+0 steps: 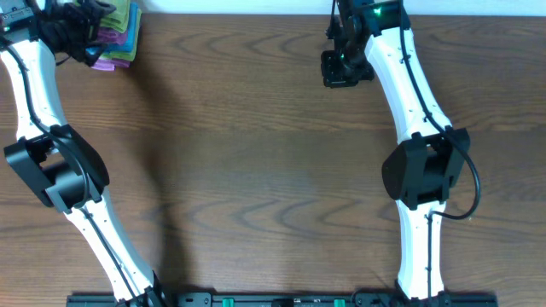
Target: Fold the cloth
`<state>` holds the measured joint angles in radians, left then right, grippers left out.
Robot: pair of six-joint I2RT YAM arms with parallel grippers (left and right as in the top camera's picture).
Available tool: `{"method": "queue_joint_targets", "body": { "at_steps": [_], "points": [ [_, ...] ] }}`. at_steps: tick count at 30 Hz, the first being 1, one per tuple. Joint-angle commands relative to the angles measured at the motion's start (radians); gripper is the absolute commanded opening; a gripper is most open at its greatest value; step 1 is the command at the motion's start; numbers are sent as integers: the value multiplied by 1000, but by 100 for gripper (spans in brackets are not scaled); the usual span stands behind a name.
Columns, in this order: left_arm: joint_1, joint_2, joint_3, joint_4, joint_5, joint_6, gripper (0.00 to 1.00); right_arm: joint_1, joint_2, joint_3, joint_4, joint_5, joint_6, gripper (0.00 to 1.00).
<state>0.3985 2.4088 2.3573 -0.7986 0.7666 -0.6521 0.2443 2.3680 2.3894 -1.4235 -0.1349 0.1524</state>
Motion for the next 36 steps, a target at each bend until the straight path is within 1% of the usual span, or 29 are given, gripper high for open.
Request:
{"method": "queue_joint_targets", "body": {
  "at_steps": [1, 4, 8, 9, 11, 14, 15, 20, 25, 29, 32, 36],
  "points": [
    [7, -84, 20, -48, -33, 83, 96, 12, -33, 19, -6, -4, -4, 1],
    [5, -154, 20, -142, -95, 168, 95, 12, -84, 19, -5, -3, -25, 1],
    [-3, -283, 19, -294, -223, 322, 95, 11, -192, 19, -6, 17, -65, 1],
    [-8, -324, 20, -330, -259, 364, 95, 11, -226, 19, -8, 36, -65, 3],
    [-21, -392, 19, -376, -297, 412, 95, 11, -288, 19, -14, 58, -92, 11],
    [-47, -500, 19, -438, -319, 470, 95, 11, -380, 19, -42, 68, -117, 28],
    [-60, -546, 19, -467, -336, 482, 95, 11, -414, 19, -59, 67, -122, 36],
    [-121, -736, 19, -608, -401, 526, 95, 11, -575, 19, -180, 68, -169, 47],
    [-171, -917, -5, -718, -423, 553, 95, 11, -727, 16, -274, 68, -207, 49],
    [-189, -1102, -117, -746, -452, 563, 95, 11, -867, -45, -272, 68, -212, 50],
    [-190, -1238, -249, -737, -438, 568, 95, 11, -967, -151, -258, 68, -222, 50],
    [-190, -1405, -418, -707, -391, 586, 95, 11, -1102, -382, -212, 68, -221, 50]
  ]
}}
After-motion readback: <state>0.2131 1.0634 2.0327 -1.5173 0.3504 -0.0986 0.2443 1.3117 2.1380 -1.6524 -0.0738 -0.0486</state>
